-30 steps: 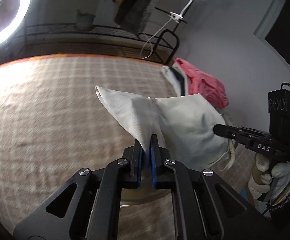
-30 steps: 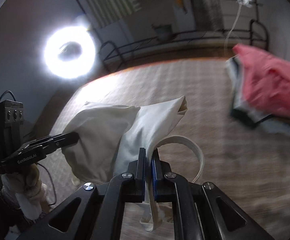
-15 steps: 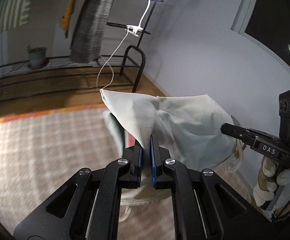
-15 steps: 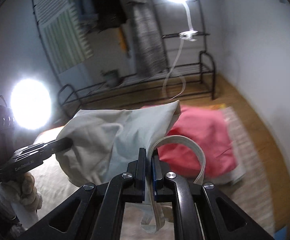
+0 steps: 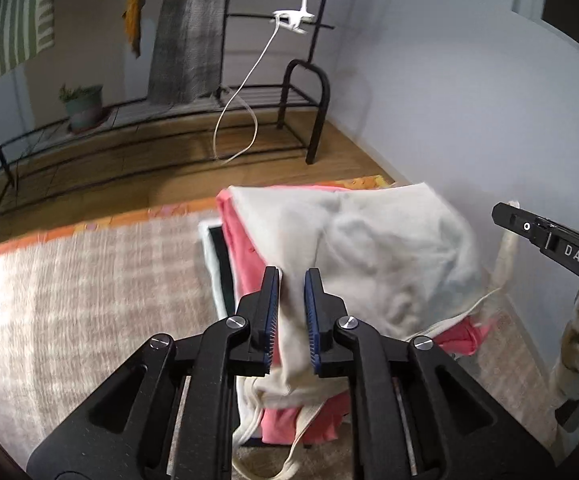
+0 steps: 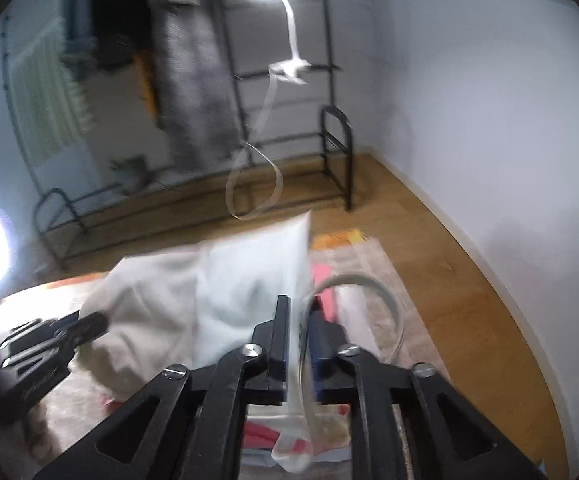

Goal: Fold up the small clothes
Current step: 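Carry the camisole onto the stack of folded clothes and lower it, then open both grippers and pull them back from the stack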

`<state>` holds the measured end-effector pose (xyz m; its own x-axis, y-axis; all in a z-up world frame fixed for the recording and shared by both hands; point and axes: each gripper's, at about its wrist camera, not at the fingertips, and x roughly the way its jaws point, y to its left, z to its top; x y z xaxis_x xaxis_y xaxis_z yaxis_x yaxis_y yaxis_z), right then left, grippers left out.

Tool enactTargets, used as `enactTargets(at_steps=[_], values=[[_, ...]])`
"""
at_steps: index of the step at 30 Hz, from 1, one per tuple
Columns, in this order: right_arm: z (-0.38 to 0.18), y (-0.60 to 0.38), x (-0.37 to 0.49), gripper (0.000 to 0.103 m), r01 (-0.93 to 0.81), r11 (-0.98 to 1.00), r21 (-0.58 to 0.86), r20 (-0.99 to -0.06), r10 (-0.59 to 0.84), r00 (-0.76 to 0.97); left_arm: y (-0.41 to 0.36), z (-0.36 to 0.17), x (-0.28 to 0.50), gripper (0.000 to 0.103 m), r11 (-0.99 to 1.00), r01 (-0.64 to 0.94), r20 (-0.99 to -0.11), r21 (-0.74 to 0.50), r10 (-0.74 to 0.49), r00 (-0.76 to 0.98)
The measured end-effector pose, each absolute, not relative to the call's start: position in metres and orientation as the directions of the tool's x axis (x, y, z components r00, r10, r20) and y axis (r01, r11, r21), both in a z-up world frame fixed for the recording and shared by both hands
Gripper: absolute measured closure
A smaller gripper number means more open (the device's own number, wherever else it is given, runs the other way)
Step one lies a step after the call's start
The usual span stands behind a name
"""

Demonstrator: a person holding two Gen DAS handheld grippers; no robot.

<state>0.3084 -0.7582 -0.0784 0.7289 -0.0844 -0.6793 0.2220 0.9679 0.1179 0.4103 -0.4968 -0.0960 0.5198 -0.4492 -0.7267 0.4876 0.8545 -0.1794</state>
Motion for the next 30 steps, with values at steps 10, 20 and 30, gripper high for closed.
enactTargets(at_steps=[10,20,30], values=[[-0.074,-0.756,0.294,0.082,0.248,0.957,0.154,-0.668,-0.085,0.74,-0.462,-0.071,0.384,0.076,0.839,0.524,-0.711,-0.149,-0.459,0.532],[-0.008,-0.708,0.236,0.077,0.219,0.967,0.133,-0.615,-0.093,0.783,-0.409,0.002,0.318,0.076,0.817,0.561,-0.622,-0.134,-0.51,0.594],[0.053,-0.642,0.145,0.072,0.205,0.974,0.095,-0.554,-0.12,0.824,-0.33,0.066,0.232,0.053,0.794,0.595,-0.521,-0.126,-0.563,0.641]])
